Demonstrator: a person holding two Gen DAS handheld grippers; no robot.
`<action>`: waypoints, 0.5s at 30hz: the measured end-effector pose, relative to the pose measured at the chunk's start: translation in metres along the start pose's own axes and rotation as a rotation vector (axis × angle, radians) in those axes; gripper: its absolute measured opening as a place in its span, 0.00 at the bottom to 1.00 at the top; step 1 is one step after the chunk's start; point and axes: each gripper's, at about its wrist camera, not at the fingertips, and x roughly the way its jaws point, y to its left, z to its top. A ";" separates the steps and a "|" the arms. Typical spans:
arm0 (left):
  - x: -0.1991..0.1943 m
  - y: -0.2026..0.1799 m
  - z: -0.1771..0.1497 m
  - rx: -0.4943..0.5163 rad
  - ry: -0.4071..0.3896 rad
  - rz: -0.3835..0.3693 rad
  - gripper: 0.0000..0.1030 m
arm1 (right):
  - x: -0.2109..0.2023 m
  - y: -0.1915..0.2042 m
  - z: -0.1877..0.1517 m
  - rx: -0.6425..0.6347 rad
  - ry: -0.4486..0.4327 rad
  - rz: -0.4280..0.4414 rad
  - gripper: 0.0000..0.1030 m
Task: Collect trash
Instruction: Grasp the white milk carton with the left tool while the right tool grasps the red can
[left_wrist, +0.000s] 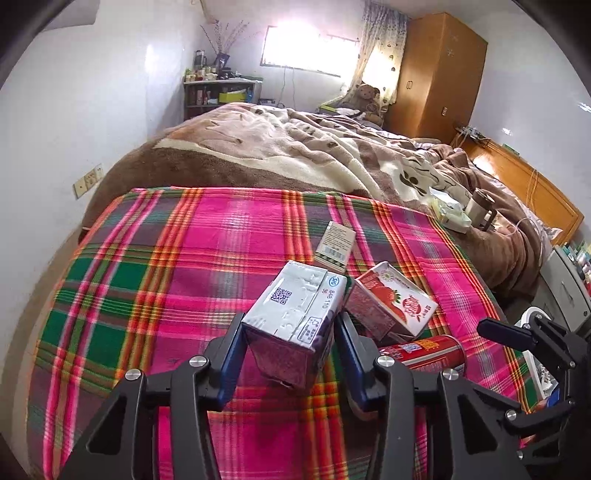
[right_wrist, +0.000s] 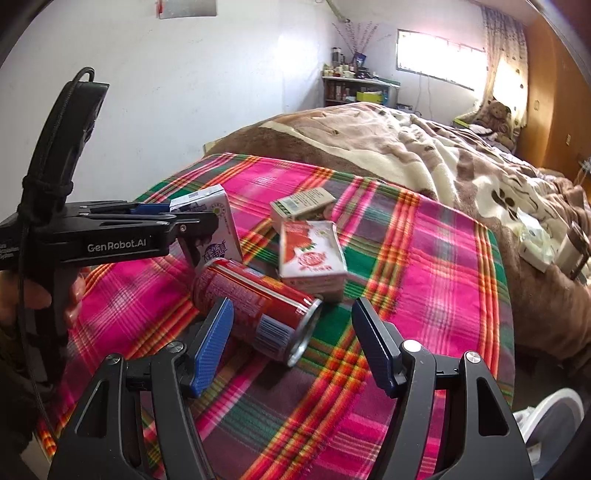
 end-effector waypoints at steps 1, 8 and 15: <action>-0.004 0.003 -0.001 -0.006 -0.002 0.011 0.46 | 0.001 0.003 0.002 -0.011 -0.001 0.006 0.66; -0.023 0.023 -0.018 -0.043 0.005 0.027 0.46 | 0.023 0.006 0.013 -0.026 0.043 0.049 0.66; -0.031 0.028 -0.032 -0.063 0.008 0.023 0.46 | 0.031 0.018 0.006 -0.116 0.129 0.104 0.66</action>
